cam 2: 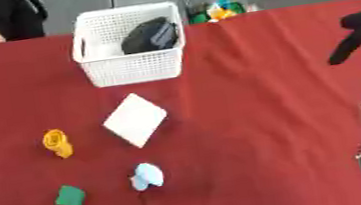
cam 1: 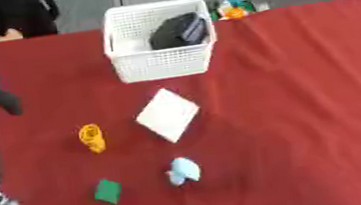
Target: Pick up objects on the table and place them in the box.
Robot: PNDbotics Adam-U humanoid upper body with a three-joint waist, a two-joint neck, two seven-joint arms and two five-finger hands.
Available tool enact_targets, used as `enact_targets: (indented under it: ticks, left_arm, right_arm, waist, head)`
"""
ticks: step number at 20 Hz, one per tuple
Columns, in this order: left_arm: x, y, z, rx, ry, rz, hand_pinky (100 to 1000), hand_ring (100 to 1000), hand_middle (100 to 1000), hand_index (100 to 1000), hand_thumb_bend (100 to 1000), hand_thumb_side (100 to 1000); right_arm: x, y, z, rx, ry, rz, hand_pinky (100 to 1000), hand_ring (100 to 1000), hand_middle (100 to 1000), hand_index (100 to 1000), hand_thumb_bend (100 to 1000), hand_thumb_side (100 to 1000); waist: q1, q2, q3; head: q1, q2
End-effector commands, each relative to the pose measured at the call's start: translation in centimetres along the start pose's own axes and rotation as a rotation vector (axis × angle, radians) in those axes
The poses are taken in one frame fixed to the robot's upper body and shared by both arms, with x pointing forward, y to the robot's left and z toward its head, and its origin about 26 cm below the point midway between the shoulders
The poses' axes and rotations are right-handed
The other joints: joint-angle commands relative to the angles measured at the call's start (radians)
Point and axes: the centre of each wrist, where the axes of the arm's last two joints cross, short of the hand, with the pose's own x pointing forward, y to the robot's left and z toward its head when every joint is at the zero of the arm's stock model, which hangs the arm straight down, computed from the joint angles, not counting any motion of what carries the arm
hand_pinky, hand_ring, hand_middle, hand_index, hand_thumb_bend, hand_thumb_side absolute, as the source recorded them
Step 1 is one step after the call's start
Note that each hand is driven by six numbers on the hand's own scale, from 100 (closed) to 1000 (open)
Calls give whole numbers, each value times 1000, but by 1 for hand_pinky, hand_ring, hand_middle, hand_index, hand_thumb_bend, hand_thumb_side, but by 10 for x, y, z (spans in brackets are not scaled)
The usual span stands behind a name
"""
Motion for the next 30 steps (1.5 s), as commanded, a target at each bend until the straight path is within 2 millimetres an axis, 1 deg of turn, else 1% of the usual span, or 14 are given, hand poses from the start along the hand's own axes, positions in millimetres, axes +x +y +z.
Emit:
enact_targets:
  ticks: [1,2,3,6,7,10,11,12,16,20,21,24,25,30]
  left_arm:
    - [4,1,-4,8,-23,-9,249,364,510,722,106,853]
    - [4,1,-4,9,-23,-9,249,364,510,722,106,853]
    - [4,1,-4,10,-23,-8,283,393,517,723,110,863]
    - [4,0,-4,10,-22,-6,295,401,520,723,111,865]
    - [4,1,-3,8,-19,-6,333,426,530,726,116,878]
    - [4,1,-2,1,-11,-6,337,430,532,727,117,880]
    - [4,1,-1,-5,-6,-7,342,434,534,727,115,881]
    - [4,1,-1,-12,-1,-7,342,434,534,727,115,881]
    - [4,1,1,-23,10,-6,343,435,535,726,114,879]
    - [4,1,1,-36,20,-5,346,438,534,723,109,877]
    - [5,1,2,-41,22,-5,347,439,533,722,108,876]
    - [5,1,2,-51,29,-4,348,439,533,721,107,876]
    - [5,1,2,-53,30,-4,349,440,532,720,107,877]
    - [5,1,2,-60,34,-6,349,440,532,720,106,879]
  right_arm:
    - [4,-1,-7,3,-31,3,301,574,469,765,100,777]
    - [4,-1,-7,5,-29,3,301,574,469,765,100,777]
    - [4,-1,-7,10,-29,3,348,609,476,770,100,791]
    - [4,0,-9,22,-30,2,363,624,481,774,100,798]
    - [3,-2,-14,61,-47,14,420,717,530,823,132,898]
    - [2,-6,-28,171,-98,62,443,746,557,846,173,934]
    - [2,-7,-35,223,-123,85,473,772,593,875,214,980]
    - [2,-8,-44,278,-147,114,473,772,593,875,214,980]
    - [2,-4,-65,393,-193,207,447,755,584,861,217,960]
    - [3,7,-82,590,-243,314,370,704,515,792,181,913]
    - [3,10,-83,628,-248,332,320,674,499,780,172,922]
    - [3,19,-81,715,-242,371,275,642,491,782,179,932]
    - [3,21,-79,728,-236,379,212,613,484,805,252,981]
    - [3,32,-57,796,-154,444,179,560,455,824,331,1000]
  waist:
    - [1,-17,1]
    - [1,-17,1]
    - [0,-17,1]
    - [-1,-18,1]
    - [-4,-22,-1]
    - [-9,-29,-4]
    - [-12,-35,-4]
    - [-15,-40,-4]
    - [-21,-51,-3]
    - [-27,-63,2]
    - [-29,-65,3]
    - [-33,-69,5]
    - [-34,-69,6]
    - [-40,-67,11]
  head:
    - [0,-15]
    - [0,-15]
    - [1,-14]
    - [3,-10]
    - [5,-4]
    - [7,6]
    - [8,9]
    - [7,12]
    - [2,19]
    - [-7,19]
    - [-8,18]
    - [-11,16]
    - [-11,15]
    - [-12,9]
